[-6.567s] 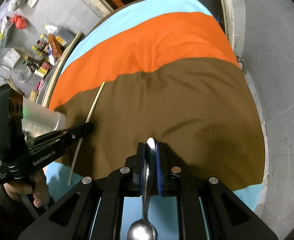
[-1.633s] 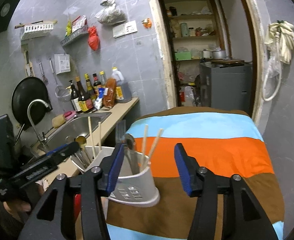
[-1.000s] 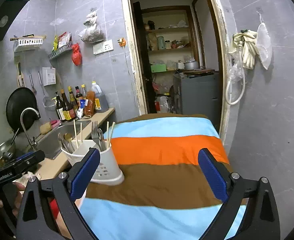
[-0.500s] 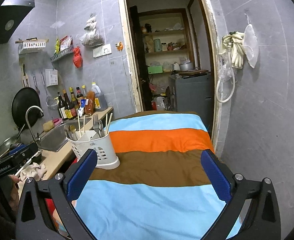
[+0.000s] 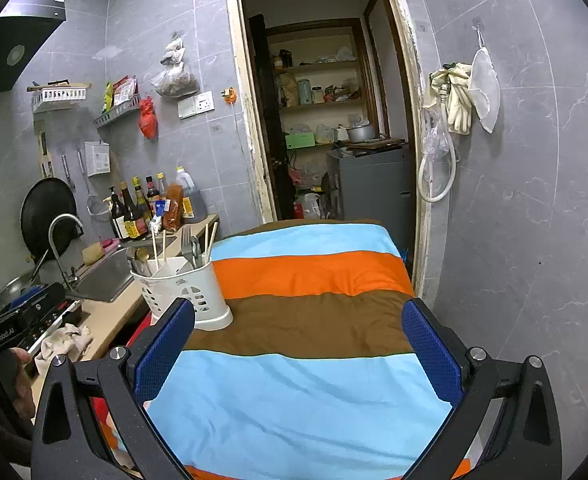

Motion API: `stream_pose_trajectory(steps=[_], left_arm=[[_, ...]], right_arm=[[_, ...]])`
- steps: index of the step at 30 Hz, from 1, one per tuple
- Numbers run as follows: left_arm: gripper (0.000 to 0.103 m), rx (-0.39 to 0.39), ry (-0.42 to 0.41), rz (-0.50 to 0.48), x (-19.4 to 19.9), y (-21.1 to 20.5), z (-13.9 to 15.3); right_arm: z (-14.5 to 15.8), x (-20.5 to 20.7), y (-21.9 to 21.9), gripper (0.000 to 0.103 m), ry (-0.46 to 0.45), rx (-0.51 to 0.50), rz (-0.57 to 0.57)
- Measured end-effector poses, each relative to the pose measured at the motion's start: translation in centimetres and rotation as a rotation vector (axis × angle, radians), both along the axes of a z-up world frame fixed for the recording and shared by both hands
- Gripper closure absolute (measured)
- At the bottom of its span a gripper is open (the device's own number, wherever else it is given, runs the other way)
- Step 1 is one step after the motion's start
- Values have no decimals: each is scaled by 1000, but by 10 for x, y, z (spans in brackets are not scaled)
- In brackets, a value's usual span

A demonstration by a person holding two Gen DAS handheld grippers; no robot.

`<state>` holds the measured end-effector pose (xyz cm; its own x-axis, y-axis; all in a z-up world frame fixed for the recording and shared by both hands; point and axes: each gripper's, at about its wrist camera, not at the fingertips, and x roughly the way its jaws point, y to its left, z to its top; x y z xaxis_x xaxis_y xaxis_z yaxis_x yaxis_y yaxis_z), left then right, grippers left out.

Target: Organize utensils

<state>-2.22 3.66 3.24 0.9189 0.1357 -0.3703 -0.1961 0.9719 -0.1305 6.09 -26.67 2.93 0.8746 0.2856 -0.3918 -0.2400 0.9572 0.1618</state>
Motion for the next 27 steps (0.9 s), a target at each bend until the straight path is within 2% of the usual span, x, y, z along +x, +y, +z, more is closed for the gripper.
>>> stream_pose_trajectory(steps=[27], left_arm=[[1,28,-11,-30,-8,-6,3]], right_arm=[[6,-10,1,1,-6,-10,-8]])
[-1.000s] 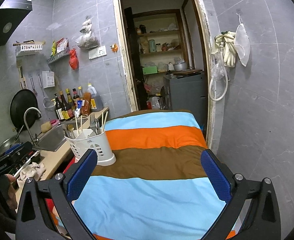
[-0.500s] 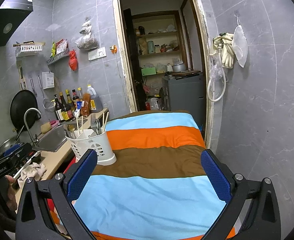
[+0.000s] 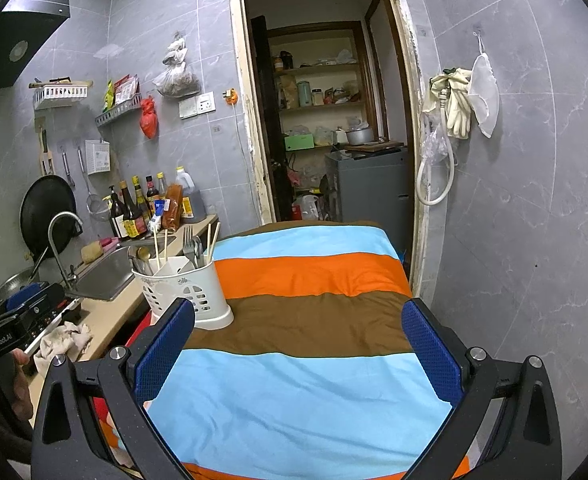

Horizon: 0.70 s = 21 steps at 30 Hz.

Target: Organize utensils

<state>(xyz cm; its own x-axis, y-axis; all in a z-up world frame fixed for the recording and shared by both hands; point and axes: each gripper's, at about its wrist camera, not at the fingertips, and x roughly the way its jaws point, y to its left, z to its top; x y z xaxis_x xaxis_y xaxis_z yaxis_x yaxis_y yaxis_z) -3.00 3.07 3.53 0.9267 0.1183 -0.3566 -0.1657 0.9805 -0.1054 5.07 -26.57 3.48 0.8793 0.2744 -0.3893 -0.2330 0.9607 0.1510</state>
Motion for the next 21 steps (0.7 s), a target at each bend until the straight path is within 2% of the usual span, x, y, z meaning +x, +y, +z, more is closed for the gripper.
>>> stream_pose_trajectory(steps=[21], left_arm=[[1,4,0,-4,1,0,1]], right_arm=[[1,1,1,1,-1,-3,3]])
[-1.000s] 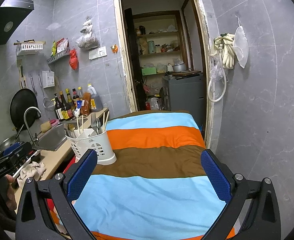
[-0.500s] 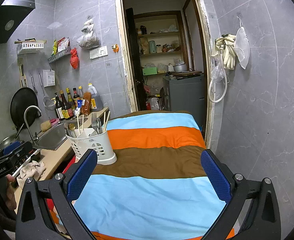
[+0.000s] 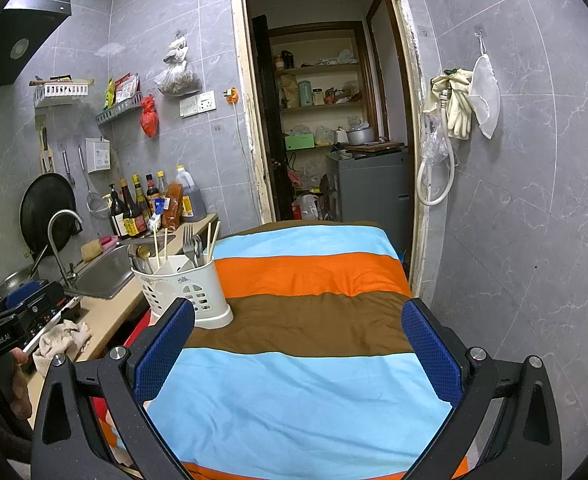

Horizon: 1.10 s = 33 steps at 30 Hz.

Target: Organize utensils

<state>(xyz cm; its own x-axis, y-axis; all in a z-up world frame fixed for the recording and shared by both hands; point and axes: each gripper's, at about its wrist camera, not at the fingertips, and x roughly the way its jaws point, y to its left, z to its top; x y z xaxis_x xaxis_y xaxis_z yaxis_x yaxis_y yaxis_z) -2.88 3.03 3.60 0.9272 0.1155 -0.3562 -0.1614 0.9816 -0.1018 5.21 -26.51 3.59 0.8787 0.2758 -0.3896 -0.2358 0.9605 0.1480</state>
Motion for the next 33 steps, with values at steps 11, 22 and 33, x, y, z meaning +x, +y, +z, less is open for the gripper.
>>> stream_pose_trajectory(steps=[11,22,33], left_arm=[[1,-1,-1,0,0,0,0],[1,-1,-1,1,0,0,-1],[1,0,-1,0,0,1,-1]], right_arm=[[0,0,1,1,0,-2,0],[-1,1,2,1,1,-7,4],[0,1,3,1,1,-7,4]])
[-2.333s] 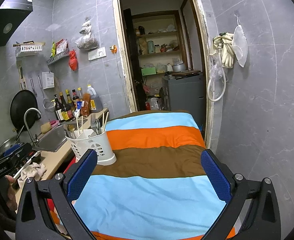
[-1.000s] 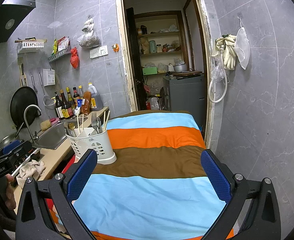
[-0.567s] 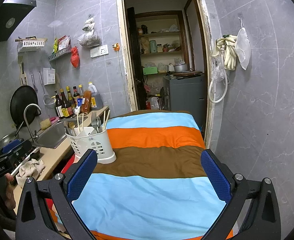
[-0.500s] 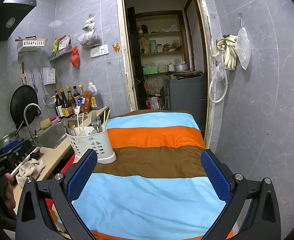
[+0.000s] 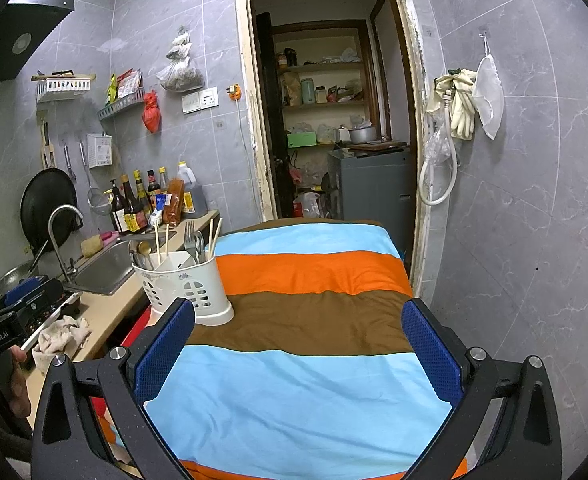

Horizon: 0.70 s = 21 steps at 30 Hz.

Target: Organize utensils

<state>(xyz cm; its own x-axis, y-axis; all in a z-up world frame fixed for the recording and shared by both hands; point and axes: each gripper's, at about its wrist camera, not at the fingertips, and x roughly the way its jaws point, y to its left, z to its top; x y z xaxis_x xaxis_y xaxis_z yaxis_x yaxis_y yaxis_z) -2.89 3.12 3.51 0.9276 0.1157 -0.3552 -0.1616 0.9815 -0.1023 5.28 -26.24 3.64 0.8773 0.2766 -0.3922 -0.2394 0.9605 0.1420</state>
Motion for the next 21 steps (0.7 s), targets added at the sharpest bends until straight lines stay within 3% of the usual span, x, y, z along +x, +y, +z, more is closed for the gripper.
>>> stream_pose_trajectory(steps=[21], left_arm=[[1,-1,0,-1,0,2,0]], right_arm=[[0,0,3,1,1,-2,0]])
